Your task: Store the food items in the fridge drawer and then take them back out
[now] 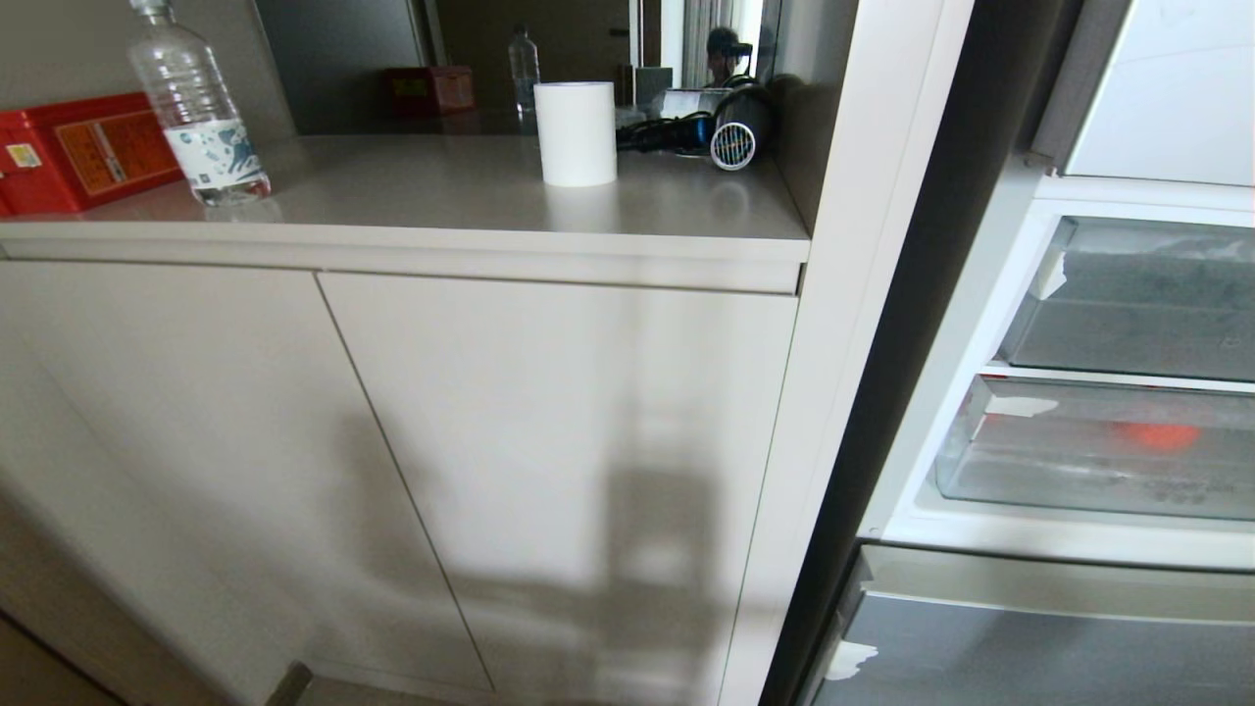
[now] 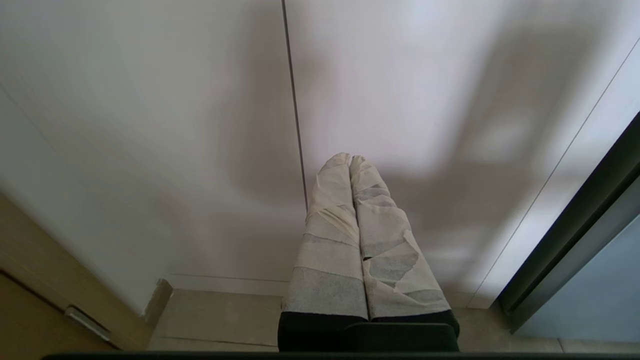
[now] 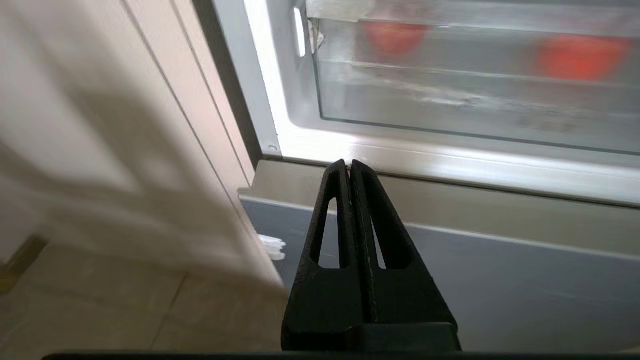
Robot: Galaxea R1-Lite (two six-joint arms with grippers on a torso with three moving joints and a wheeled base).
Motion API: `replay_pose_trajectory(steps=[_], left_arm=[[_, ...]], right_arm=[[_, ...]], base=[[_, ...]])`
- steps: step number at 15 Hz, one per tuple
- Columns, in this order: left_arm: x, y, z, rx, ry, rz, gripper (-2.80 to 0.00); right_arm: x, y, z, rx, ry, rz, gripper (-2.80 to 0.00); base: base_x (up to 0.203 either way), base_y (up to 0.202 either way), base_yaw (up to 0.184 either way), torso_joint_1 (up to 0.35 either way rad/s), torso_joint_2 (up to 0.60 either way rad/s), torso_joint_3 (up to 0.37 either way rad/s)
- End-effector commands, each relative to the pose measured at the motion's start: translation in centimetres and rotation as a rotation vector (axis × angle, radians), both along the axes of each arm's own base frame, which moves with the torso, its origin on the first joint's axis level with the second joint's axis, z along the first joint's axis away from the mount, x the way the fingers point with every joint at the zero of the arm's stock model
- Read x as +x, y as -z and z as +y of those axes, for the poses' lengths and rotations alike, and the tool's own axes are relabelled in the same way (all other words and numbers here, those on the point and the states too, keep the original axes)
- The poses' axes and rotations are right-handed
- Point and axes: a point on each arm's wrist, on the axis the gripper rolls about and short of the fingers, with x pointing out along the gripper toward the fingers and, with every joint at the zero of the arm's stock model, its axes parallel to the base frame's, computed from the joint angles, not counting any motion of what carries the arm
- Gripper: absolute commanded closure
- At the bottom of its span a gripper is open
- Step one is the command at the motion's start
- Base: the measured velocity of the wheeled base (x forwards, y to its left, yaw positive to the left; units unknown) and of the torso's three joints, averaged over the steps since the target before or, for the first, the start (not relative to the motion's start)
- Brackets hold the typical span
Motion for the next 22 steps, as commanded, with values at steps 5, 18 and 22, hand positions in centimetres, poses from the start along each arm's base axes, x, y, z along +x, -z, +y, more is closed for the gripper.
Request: replay_pose_trajectory(steps=[5, 18, 22], left_arm=[[0.0, 0.0, 0.0, 0.001, 0.000, 0.000, 0.00], [0.0, 0.0, 0.0, 0.001, 0.000, 0.000, 0.00], [0.0, 0.0, 0.0, 0.001, -0.002, 0.000, 0.00]], right_arm=[[13.2, 2.4, 0.3, 0.026, -0.037, 0.115, -2.80], [14.0, 3.5, 1.5, 0.016, -0.050, 0.044, -2.80], [15.7, 4.4, 1.6, 0.008, -0.039, 0.055, -2.80]], base=[[0.000, 0.000, 0.000, 0.000, 0.00, 0.000], [0.000, 0.000, 0.000, 0.000, 0.00, 0.000], [0.000, 0.000, 0.000, 0.000, 0.00, 0.000]])
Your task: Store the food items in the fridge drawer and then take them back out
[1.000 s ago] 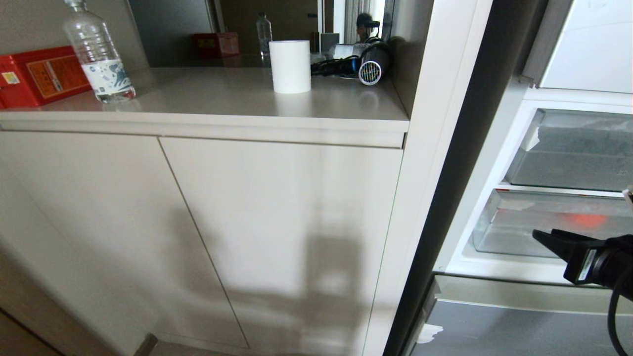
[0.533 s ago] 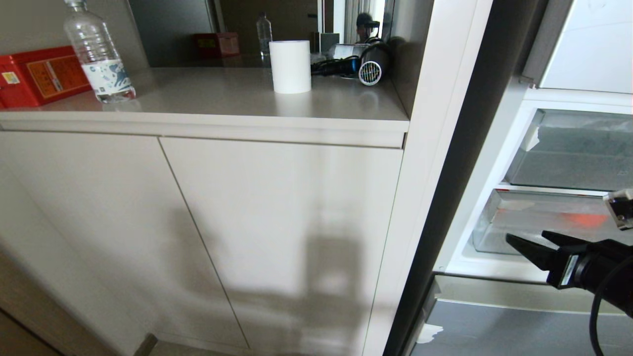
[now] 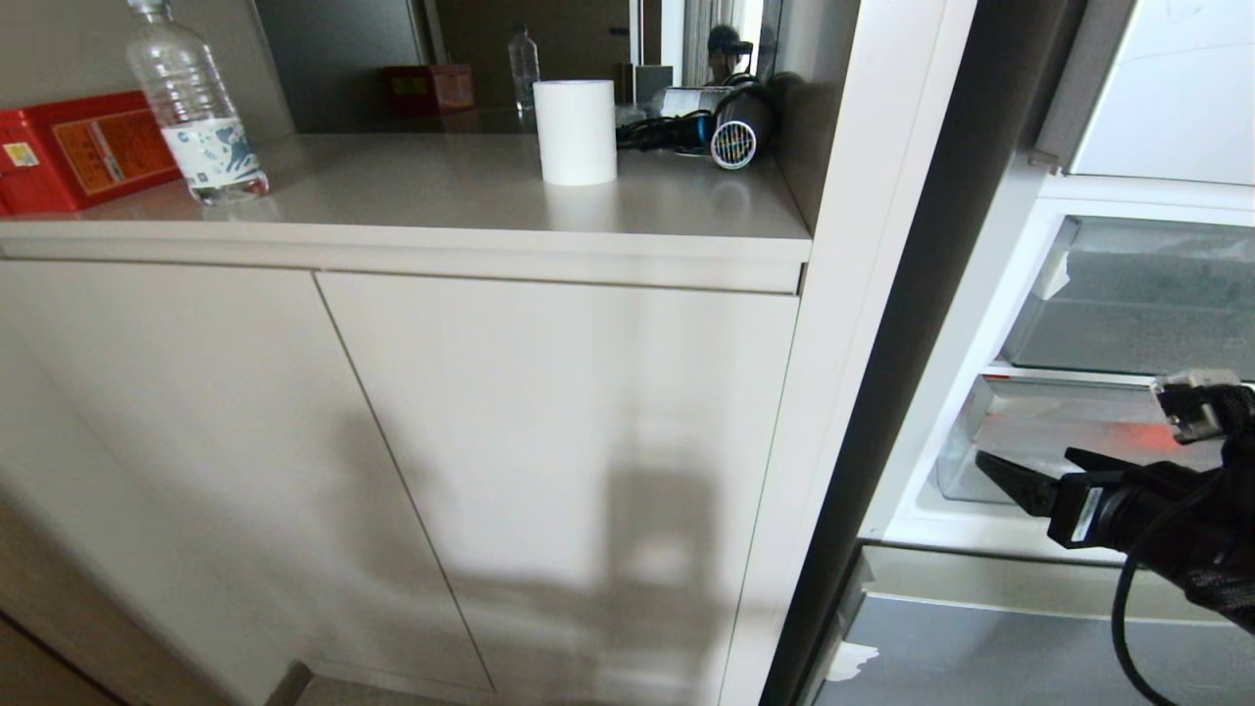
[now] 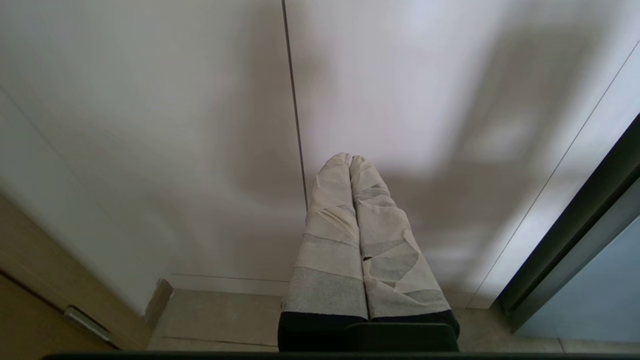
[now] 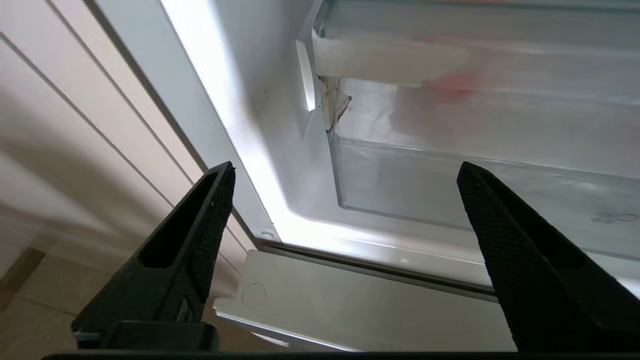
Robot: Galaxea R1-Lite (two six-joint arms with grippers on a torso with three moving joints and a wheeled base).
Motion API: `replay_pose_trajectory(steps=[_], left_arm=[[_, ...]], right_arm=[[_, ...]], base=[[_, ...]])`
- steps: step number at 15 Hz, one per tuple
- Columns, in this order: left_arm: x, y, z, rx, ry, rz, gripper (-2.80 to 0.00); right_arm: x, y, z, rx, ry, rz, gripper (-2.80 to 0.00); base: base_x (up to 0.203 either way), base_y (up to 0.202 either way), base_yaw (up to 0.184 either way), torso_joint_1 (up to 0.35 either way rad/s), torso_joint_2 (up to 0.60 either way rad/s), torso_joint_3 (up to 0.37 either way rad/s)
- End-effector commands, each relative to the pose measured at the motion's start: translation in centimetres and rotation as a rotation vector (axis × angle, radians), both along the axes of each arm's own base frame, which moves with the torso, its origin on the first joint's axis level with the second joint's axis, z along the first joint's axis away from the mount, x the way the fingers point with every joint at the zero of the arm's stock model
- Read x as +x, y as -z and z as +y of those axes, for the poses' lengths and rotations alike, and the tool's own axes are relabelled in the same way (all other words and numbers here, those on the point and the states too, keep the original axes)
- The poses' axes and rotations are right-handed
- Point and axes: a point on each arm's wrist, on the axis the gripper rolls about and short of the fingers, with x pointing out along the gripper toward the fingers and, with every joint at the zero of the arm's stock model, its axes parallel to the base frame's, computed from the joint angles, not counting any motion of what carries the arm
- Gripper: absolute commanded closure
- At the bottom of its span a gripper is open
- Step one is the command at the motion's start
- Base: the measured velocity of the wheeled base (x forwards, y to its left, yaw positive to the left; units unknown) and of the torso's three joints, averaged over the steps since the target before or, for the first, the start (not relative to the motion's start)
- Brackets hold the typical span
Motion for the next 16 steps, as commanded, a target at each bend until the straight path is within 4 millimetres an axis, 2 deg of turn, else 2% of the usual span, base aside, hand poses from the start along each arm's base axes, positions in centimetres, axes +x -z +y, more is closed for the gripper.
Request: replay_pose_trajectory(steps=[1, 6, 16], left_arm=[[0.0, 0.0, 0.0, 0.001, -0.001, 0.000, 0.00], [0.0, 0.0, 0.0, 0.001, 0.000, 0.000, 0.00], [0.0, 0.0, 0.0, 0.001, -0.001, 0.000, 0.00]], right_arm=[[0.9, 0.9, 0.1, -0.002, 0.000, 0.037, -2.80], [2.8, 1.6, 0.1, -0.014, 0.059, 0.009, -2.80], [3.3, 1.2, 0.1, -0.011, 0.073, -0.029, -2.80]], base=[[0.000, 0.000, 0.000, 0.000, 0.00, 0.000], [0.000, 0.000, 0.000, 0.000, 0.00, 0.000], [0.000, 0.000, 0.000, 0.000, 0.00, 0.000]])
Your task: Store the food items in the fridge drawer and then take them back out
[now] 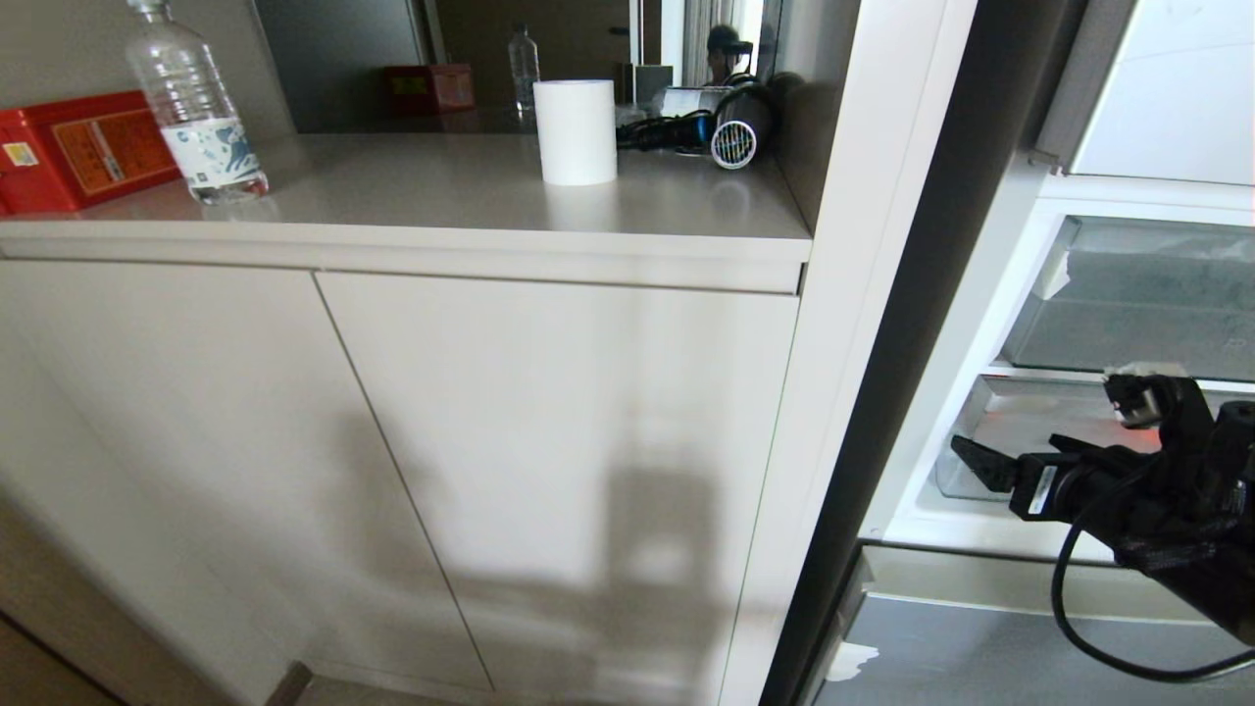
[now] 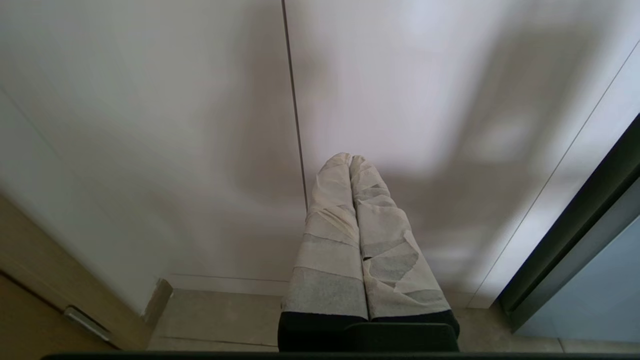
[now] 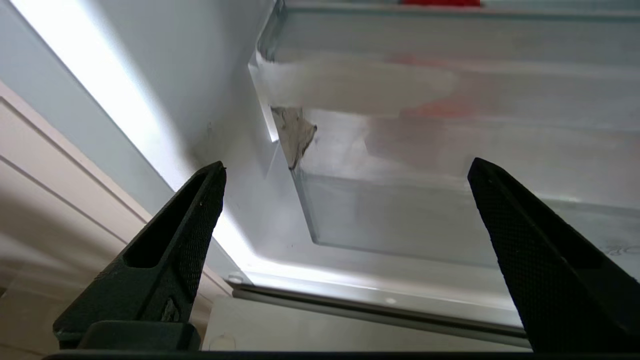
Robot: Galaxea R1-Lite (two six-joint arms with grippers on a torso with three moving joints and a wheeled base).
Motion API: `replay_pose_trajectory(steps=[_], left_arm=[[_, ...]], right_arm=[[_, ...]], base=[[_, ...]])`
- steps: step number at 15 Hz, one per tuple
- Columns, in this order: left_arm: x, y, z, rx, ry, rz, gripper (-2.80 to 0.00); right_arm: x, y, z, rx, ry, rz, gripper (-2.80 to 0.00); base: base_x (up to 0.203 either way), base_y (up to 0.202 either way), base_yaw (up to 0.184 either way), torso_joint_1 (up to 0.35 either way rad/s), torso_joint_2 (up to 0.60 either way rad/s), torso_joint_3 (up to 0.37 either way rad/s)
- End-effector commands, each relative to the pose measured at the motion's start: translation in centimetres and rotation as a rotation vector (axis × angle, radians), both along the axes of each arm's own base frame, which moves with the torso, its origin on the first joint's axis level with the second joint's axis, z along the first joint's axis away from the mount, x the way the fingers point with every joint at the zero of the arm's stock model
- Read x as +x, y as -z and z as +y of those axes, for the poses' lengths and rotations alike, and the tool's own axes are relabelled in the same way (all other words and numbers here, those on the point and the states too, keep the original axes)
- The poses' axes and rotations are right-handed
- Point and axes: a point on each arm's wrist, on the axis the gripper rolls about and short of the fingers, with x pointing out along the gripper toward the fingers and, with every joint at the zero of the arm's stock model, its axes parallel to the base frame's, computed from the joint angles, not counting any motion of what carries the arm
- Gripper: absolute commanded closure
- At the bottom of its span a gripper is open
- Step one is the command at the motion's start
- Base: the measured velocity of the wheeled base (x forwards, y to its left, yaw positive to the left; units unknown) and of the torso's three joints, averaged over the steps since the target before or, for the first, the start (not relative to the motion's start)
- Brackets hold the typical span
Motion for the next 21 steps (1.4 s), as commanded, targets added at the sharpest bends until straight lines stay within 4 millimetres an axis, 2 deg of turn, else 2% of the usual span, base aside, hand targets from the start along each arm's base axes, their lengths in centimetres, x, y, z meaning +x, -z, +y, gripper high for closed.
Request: replay_pose_trajectory(steps=[1, 13, 14, 15, 21], left_arm=[[0.0, 0.0, 0.0, 0.001, 0.000, 0.000, 0.00], [0.0, 0.0, 0.0, 0.001, -0.001, 0.000, 0.00], [0.0, 0.0, 0.0, 0.001, 0.000, 0.000, 0.00], [0.0, 0.0, 0.0, 0.001, 0.000, 0.000, 0.00], [0.0, 0.0, 0.0, 0.001, 0.000, 0.000, 0.00]], right_arm=[[0.1, -0.2, 0.0, 0.000, 0.005, -0.010, -2.80], [0.3, -0.1, 0.3, 0.004, 0.005, -0.007, -2.80], [0.3, -0.1, 0.3, 0.002, 0.003, -0.009, -2.50], [0.3, -0.1, 0.4, 0.002, -0.001, -0.009, 0.00], [0.1, -0.4, 2.7, -0.011, -0.045, -0.021, 0.00]], base=[[0.000, 0.000, 0.000, 0.000, 0.00, 0.000], [0.000, 0.000, 0.000, 0.000, 0.00, 0.000], [0.000, 0.000, 0.000, 0.000, 0.00, 0.000], [0.000, 0.000, 0.000, 0.000, 0.00, 0.000], [0.000, 0.000, 0.000, 0.000, 0.00, 0.000]])
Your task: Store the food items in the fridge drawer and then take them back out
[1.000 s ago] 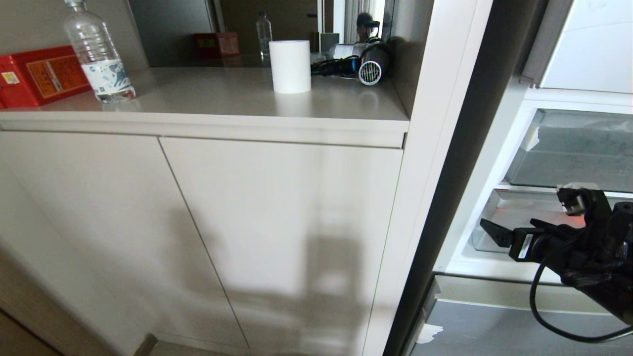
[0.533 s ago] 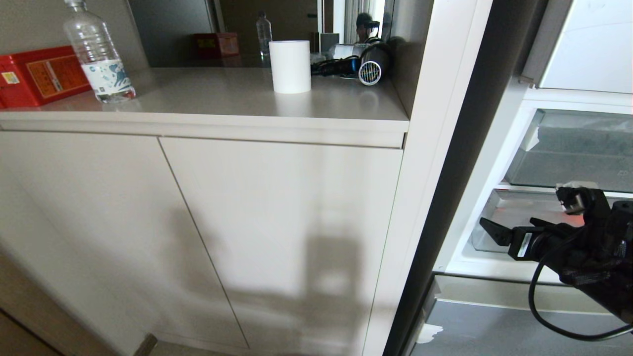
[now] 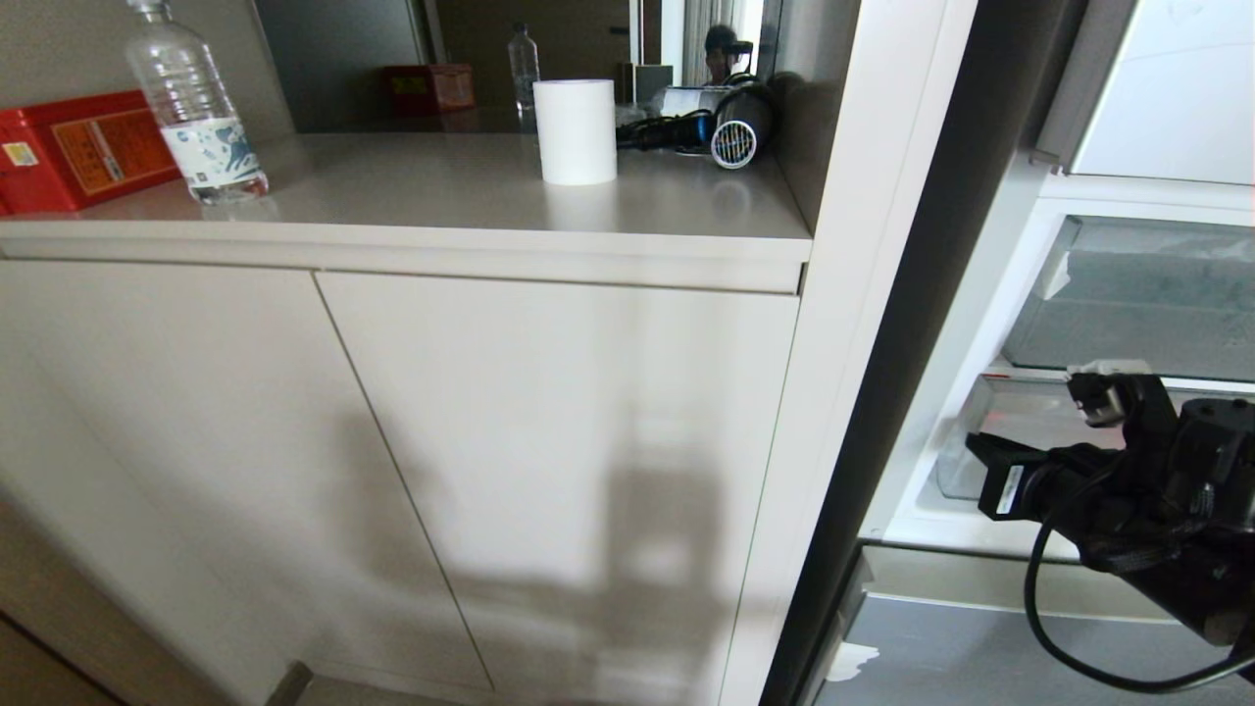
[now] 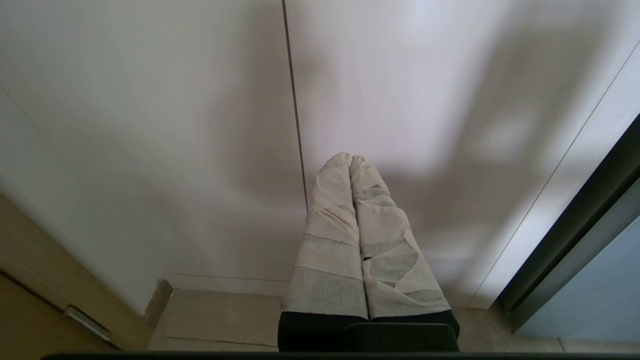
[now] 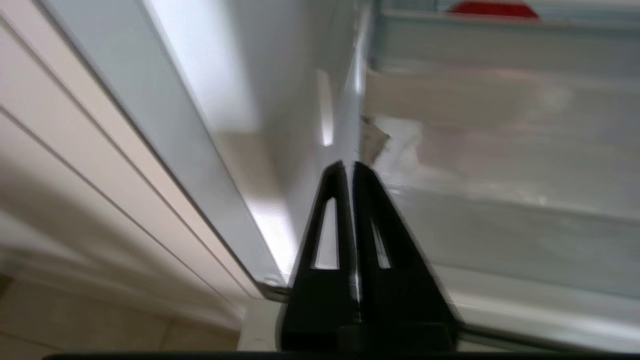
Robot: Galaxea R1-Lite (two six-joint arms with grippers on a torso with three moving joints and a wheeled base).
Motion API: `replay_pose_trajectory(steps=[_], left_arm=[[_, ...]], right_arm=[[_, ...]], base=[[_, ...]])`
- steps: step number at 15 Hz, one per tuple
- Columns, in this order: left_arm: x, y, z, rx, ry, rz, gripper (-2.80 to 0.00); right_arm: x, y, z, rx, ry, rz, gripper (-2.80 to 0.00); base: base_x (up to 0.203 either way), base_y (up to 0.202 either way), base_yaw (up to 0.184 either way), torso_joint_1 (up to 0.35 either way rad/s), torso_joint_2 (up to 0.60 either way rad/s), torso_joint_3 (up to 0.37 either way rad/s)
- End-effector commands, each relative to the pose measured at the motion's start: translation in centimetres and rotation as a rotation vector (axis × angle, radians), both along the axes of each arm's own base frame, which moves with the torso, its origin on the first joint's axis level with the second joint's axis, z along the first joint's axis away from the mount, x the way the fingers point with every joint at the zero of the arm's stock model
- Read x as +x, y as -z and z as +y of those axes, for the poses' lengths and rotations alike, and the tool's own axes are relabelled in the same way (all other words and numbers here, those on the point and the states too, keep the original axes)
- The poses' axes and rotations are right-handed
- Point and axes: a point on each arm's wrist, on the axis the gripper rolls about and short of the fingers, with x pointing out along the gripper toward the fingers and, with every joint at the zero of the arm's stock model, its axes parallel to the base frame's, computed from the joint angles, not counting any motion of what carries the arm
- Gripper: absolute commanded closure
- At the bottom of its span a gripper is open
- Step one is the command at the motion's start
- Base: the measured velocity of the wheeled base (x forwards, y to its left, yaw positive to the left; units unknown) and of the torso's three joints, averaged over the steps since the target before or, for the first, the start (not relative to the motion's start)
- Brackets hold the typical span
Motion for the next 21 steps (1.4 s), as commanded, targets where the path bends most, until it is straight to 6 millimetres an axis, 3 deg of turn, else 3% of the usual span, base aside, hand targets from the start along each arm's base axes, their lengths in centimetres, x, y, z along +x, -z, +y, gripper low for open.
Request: replay_pose_trajectory(steps=[1, 9, 10, 14, 21], left_arm=[[0.0, 0.0, 0.0, 0.000, 0.000, 0.000, 0.00], [0.0, 0.0, 0.0, 0.000, 0.000, 0.000, 0.00], [0.0, 0.0, 0.0, 0.000, -0.001, 0.000, 0.00], [0.0, 0.0, 0.0, 0.000, -0.001, 0.000, 0.00], [0.0, 0.0, 0.0, 0.000, 0.000, 0.000, 0.00]], right_arm=[[0.1, -0.3, 0.3, 0.003, -0.007, -0.017, 0.00], [-0.7, 0.0, -0.1, 0.001, 0.035, -0.003, 0.00], [-0.9, 0.3, -0.3, -0.008, 0.075, 0.009, -2.80], [-1.0, 0.5, -0.4, -0.005, 0.092, -0.002, -2.80], [0.8, 1.3, -0.1, -0.002, 0.098, -0.027, -2.80]], base=[[0.000, 0.000, 0.000, 0.000, 0.00, 0.000], [0.000, 0.000, 0.000, 0.000, 0.00, 0.000], [0.000, 0.000, 0.000, 0.000, 0.00, 0.000], [0.000, 0.000, 0.000, 0.000, 0.00, 0.000], [0.000, 0.000, 0.000, 0.000, 0.00, 0.000]])
